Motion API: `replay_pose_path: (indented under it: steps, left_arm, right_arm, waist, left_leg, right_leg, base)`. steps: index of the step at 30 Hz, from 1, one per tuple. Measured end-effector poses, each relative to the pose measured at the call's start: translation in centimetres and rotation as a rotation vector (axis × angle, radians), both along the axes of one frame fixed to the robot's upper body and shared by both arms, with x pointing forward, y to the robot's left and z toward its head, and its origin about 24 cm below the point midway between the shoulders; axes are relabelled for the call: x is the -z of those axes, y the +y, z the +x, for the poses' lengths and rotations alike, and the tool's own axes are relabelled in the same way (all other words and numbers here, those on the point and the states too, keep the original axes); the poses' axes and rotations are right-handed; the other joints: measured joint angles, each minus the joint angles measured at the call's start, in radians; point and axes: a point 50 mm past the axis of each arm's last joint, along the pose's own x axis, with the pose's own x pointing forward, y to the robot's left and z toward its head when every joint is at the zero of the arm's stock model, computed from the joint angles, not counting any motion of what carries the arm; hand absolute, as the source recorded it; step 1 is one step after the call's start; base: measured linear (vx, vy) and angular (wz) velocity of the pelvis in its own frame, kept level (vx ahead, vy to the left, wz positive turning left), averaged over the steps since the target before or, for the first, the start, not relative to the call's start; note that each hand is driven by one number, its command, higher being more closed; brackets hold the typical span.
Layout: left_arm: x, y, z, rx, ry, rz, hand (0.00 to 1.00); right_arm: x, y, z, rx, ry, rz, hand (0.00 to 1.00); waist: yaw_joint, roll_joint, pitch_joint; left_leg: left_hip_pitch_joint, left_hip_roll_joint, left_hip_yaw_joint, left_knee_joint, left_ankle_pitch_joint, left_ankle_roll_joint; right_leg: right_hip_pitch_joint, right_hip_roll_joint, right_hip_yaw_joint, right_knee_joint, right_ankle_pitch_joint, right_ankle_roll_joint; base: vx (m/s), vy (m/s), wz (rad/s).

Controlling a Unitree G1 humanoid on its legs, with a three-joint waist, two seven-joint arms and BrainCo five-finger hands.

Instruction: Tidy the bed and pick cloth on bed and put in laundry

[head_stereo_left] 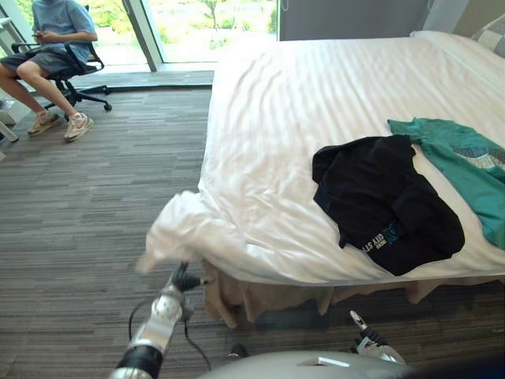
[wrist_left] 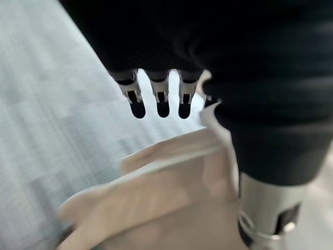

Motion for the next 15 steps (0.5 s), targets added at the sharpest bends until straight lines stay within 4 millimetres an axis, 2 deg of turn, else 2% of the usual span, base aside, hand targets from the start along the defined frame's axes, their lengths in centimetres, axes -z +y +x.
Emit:
replay_pose_path:
  steps: [4,6,7,10,15]
  left_arm:
    - [2.2,-1.4,-3.2,-0.161,0.132,-0.098,0.0]
    - [2.9,-2.2,-4.3,-0.175,0.191,-0.112,0.0]
    - [3.2,-3.1,-4.7,-0.135,0.234,-0.102,0.0]
    - [3.5,-3.3,-5.0,-0.032,0.288,-0.044,0.0]
    - [3.7,-3.8,-5.3,0.096,0.358,-0.016,0.0]
  right_arm:
    - [0.0,-0.2,0.1,0.044,-0.019,0.003,0.0]
    - [0.1,-0.1,0.0,0.076,-0.018,0.007,0.0]
    - [0.0,0.2,0.3,0.092,-0.024,0.009,0.0]
    - [0.1,0.7,0.4,0.14,-0.018,0.009,0.0]
    - [0.0,0.0,0.0,0.288,0.003,-0.047,0.0]
  waist:
    - [0.008,-0.001,-0.002]
    - [0.009,0.001,-0.004]
    - [0.008,0.002,-0.009]
    - [0.006,0.003,-0.012]
    - [-0.004,0.007,-0.015]
  left_leg:
    - [0.017,-0.01,-0.002,0.0,-0.006,0.003]
    - [0.03,-0.014,-0.001,0.0,-0.012,0.003]
    - [0.032,-0.015,0.0,0.0,-0.015,0.002]
    - [0.032,-0.015,0.002,0.0,-0.017,0.0]
    - [0.042,-0.014,0.029,0.0,-0.024,-0.004]
  right_leg:
    - [0.02,-0.004,0.002,0.001,-0.005,0.008]
    - [0.03,-0.008,0.005,0.003,-0.008,0.011]
    - [0.029,-0.009,0.01,0.004,-0.01,0.011]
    - [0.028,-0.009,0.013,0.004,-0.012,0.01]
    - [0.028,-0.007,0.024,0.004,-0.012,0.01]
  base:
    - [0.03,0.025,0.06]
    - [0.04,0.024,-0.04]
    - [0.03,0.018,-0.08]
    - [0.03,0.005,-0.05]
    - [0.04,0.002,-0.13]
